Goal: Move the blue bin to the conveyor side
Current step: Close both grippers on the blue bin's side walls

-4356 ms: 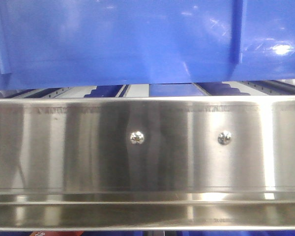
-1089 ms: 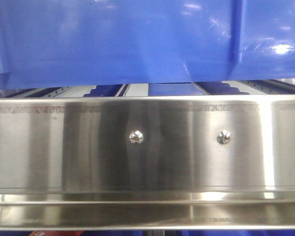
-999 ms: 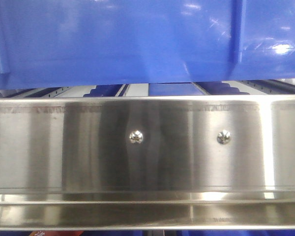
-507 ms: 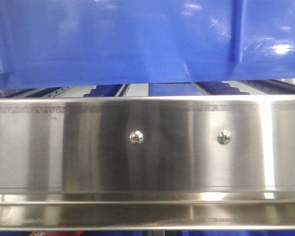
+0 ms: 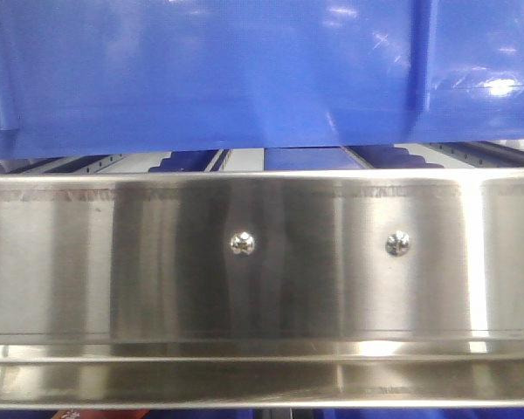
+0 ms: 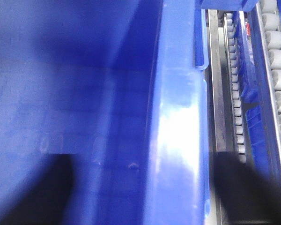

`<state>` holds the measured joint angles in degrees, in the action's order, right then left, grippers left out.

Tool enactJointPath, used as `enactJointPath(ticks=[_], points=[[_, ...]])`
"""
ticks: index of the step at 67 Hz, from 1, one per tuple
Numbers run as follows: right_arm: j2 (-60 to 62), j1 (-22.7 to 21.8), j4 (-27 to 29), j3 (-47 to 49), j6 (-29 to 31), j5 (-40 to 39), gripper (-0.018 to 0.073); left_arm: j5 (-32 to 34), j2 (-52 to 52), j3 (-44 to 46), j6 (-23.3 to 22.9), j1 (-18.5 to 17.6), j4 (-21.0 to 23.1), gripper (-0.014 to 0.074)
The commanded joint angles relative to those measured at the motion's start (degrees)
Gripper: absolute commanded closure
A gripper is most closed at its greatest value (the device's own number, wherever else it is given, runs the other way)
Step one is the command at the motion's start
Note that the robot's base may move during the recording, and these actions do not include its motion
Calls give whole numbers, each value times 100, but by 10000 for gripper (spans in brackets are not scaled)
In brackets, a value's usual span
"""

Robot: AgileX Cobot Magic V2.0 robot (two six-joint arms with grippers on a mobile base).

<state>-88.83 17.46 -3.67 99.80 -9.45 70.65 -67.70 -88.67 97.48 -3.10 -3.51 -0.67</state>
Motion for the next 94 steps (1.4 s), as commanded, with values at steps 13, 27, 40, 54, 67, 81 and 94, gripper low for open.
enactJointPath(ticks=[13,27,40,54,67,81,94], points=[[10,-31,-95,-10,-7,-69,626,-29,24,-7,0,-22,-16,583],[199,-31,-95,-10,-7,-69,637,-66,169,-7,0,-22,-51,603],[831,-31,-95,-10,-7,-69,637,13,827,-7,0,-22,-51,603],[1643,-31,-95,-10,-7,-69,637,-64,1581,-7,0,-22,-51,603],[2326,-31,-107,-475,23,-69,637,12,2269,-377,0,-22,-6,603],[3048,-31,-107,-1549,23,-76,637,230,3049,-1070,0,-22,98,605],[3399,-31,-107,-1858,23,-124,637,29,3308,-1114,0,-22,98,605]])
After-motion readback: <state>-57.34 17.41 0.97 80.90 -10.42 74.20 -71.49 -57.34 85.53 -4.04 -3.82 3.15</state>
